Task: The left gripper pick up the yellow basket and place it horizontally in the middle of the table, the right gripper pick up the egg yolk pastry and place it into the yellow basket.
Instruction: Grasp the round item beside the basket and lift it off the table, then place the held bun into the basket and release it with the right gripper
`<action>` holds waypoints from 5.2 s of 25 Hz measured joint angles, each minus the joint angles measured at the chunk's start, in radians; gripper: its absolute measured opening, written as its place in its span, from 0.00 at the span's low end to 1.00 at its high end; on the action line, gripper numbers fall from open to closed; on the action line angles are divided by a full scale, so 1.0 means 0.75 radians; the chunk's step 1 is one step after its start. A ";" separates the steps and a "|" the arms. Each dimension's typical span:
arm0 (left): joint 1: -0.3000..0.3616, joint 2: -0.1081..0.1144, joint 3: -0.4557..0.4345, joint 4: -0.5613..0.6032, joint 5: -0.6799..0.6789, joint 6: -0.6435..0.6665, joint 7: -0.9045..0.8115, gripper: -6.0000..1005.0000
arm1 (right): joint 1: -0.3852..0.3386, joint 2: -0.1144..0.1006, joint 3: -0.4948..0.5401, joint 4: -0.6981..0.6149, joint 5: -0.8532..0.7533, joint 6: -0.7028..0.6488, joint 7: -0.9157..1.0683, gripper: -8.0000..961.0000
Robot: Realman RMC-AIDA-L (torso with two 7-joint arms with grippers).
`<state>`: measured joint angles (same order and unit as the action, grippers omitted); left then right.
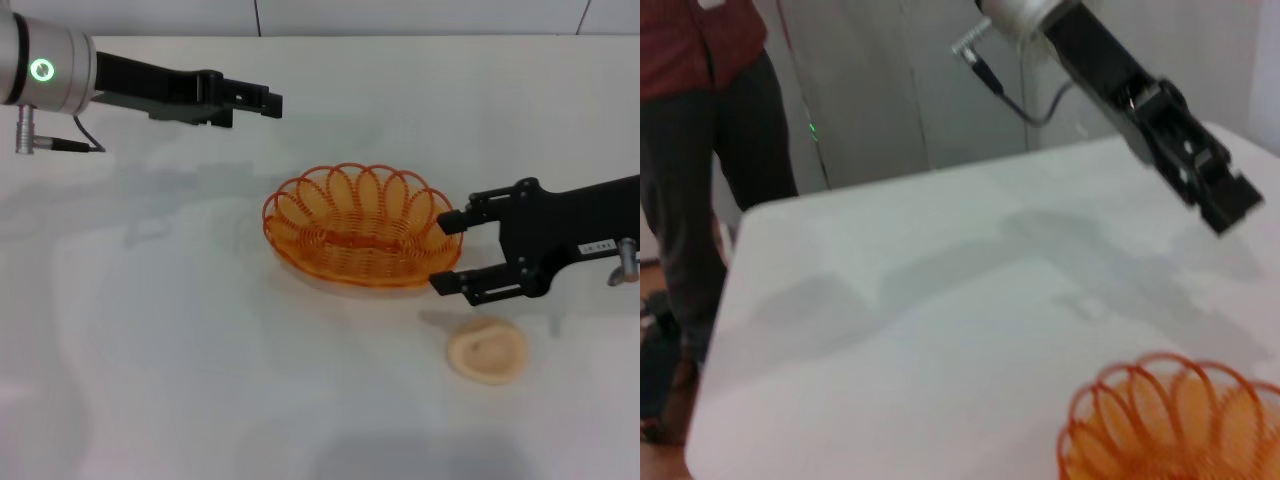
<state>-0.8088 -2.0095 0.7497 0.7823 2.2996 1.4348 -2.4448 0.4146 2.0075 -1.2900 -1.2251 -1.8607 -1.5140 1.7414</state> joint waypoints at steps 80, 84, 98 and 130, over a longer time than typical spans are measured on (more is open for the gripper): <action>0.289 -0.009 0.086 0.172 -0.243 0.137 1.005 0.88 | -0.097 0.007 -0.207 -0.470 -0.322 -0.018 0.436 0.05; 0.300 -0.015 0.086 0.172 -0.256 0.136 1.019 0.88 | -0.055 0.010 -0.217 -0.482 -0.294 0.051 0.438 0.05; 0.307 -0.036 0.092 0.169 -0.270 0.142 1.029 0.88 | 0.172 0.018 -0.462 -0.105 -0.255 0.558 0.432 0.07; 0.428 -0.026 0.075 0.160 -0.356 0.145 1.178 0.88 | -0.125 0.007 -0.470 -0.301 -0.080 0.561 0.257 0.67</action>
<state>-0.4878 -2.0288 0.8058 0.9026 2.0329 1.5435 -1.5616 0.3211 2.0128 -1.6427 -1.4509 -1.9205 -1.0933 1.9345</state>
